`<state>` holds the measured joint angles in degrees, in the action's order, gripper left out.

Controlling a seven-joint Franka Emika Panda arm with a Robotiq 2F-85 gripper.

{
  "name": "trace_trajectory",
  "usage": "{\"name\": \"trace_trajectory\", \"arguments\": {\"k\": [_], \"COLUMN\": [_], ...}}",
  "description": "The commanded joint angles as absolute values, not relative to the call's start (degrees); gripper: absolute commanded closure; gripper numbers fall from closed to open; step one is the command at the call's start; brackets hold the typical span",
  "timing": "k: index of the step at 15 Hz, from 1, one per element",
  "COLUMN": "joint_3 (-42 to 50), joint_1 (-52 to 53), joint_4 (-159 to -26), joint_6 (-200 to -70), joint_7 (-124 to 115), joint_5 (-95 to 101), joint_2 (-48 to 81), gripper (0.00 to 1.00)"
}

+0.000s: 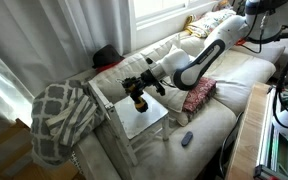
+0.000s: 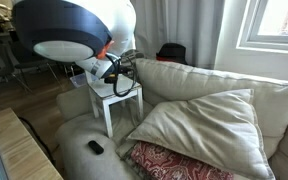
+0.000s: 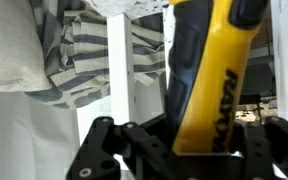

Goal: Put the torch upright

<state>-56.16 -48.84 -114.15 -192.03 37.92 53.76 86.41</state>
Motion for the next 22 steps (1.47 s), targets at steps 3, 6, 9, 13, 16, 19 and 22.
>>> {"name": "trace_trajectory", "arguments": {"k": [3, 6, 9, 13, 16, 19, 22], "joint_3": [-56.26, -55.92, -55.78, -53.11, -50.06, -47.23, -45.05], "joint_1": [-49.15, -49.13, -48.8, -46.08, -44.17, -42.07, -39.82], "joint_4": [-115.85, -117.21, -119.46, -117.35, -114.73, -111.65, -108.89], "joint_6": [-192.16, -193.93, -198.15, -206.63, -210.45, -214.76, -218.74], "joint_7": [38.16, 38.77, 38.72, 37.44, 36.22, 35.41, 34.34], "joint_5": [53.76, 54.33, 55.41, 61.3, 64.74, 65.76, 64.53], "joint_2": [85.67, 85.62, 85.65, 85.66, 85.65, 85.68, 85.69], "gripper": [0.8, 0.95, 0.95, 0.95, 0.95, 0.95, 0.95]}}
